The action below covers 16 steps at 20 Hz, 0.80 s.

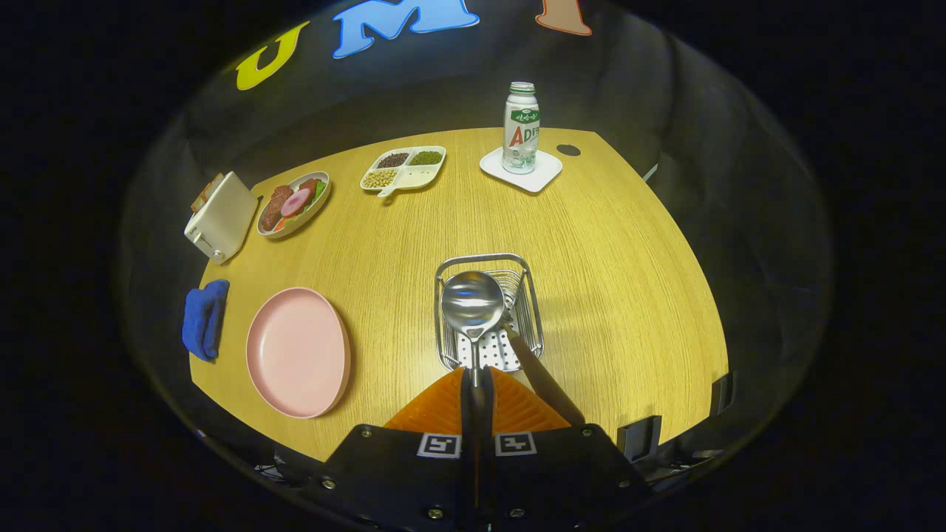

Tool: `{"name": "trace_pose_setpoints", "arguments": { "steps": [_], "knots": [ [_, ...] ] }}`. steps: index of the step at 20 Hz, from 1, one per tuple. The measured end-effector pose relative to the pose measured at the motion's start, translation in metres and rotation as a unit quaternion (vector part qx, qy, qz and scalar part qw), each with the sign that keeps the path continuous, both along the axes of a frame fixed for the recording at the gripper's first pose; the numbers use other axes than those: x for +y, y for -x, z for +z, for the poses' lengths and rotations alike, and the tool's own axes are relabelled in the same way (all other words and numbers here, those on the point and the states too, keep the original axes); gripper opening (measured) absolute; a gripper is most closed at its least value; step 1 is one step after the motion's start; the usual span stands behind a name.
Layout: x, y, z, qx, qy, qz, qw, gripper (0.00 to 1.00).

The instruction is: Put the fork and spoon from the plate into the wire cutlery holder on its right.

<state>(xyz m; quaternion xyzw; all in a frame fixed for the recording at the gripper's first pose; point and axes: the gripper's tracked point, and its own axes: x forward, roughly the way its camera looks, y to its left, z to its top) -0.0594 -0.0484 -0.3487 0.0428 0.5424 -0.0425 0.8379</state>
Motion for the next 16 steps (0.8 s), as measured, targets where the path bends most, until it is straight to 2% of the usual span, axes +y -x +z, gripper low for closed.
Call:
{"name": "trace_pose_setpoints", "arguments": {
  "steps": [16],
  "knots": [
    [-0.0009, -0.0013, 0.0047, -0.005, 0.015, 0.000, 1.000, 0.06]
  ]
}}
